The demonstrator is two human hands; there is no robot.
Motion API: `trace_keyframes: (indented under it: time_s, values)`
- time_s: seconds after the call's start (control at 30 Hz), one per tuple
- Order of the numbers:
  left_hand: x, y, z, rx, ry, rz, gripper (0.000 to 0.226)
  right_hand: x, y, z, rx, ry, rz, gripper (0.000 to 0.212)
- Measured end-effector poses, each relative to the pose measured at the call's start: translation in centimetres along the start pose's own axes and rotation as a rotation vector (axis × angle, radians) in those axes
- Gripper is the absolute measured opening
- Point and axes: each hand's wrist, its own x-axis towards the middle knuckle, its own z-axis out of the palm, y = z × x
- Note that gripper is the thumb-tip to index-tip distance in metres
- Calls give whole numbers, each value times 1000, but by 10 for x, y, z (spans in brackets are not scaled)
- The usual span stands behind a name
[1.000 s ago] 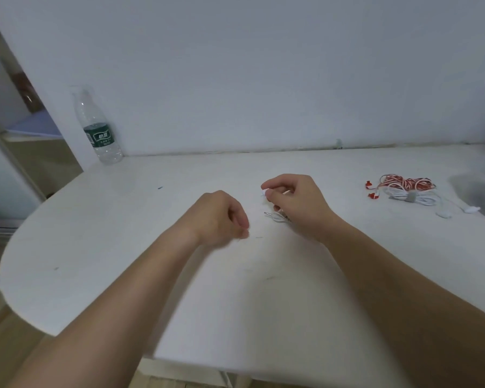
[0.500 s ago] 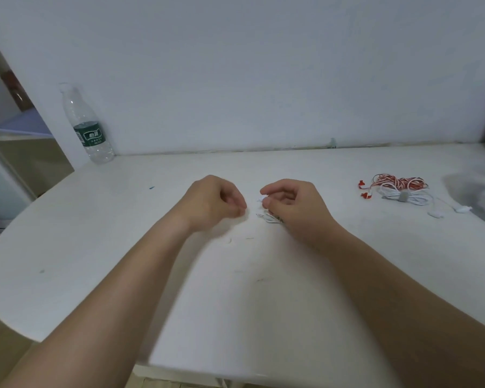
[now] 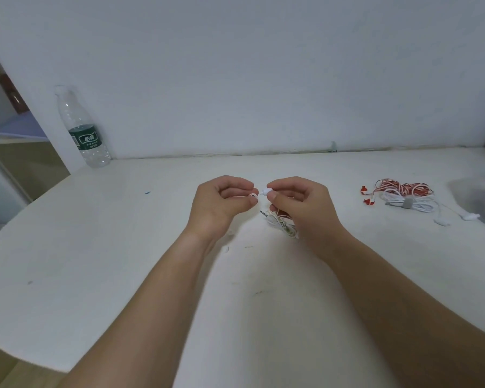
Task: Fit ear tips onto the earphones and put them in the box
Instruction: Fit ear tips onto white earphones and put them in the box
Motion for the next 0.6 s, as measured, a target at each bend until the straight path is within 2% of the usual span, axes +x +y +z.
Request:
trace_keyframes:
  time_s: [0.6]
  values:
    - [-5,3,4,-33,-24,-7,22,0,-1,0,-22,-25,13,6]
